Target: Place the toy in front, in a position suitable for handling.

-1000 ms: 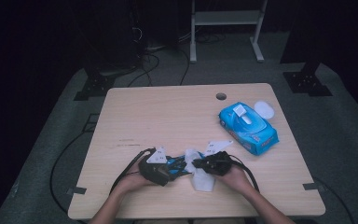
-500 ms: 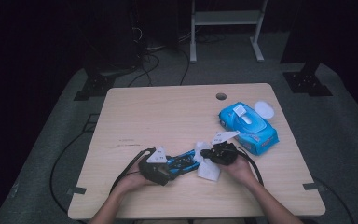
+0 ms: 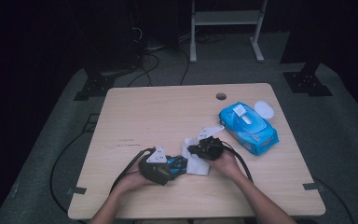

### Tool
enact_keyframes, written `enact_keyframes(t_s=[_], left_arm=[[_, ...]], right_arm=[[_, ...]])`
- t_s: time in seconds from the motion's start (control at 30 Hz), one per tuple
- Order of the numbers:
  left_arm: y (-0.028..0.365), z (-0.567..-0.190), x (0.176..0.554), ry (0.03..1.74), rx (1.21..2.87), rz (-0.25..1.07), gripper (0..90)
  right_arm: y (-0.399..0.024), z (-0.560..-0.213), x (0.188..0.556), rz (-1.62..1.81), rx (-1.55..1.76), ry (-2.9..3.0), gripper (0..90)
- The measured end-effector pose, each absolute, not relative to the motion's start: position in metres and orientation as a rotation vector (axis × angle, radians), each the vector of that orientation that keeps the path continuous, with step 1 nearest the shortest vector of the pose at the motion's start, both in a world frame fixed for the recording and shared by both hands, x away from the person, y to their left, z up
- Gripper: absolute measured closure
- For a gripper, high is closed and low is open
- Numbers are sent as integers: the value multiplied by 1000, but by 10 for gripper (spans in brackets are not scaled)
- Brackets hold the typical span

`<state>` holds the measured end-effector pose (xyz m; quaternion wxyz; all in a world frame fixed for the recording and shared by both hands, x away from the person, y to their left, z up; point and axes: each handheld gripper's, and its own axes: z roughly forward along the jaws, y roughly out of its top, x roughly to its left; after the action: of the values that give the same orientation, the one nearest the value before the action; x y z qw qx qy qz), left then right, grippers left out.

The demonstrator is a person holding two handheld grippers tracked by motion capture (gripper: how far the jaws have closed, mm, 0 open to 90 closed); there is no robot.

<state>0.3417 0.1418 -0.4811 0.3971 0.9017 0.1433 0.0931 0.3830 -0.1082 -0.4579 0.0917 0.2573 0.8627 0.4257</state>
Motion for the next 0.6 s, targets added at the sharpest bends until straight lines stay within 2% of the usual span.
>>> enact_keyframes(t_s=[0.23,0.6], left_arm=[[142,-481,342,361,2283,234,241],[143,-481,344,390,2280,219,240]], right_arm=[[-146,-468,381,1259,887,2535,868],[-157,-469,356,1255,874,2564,868]])
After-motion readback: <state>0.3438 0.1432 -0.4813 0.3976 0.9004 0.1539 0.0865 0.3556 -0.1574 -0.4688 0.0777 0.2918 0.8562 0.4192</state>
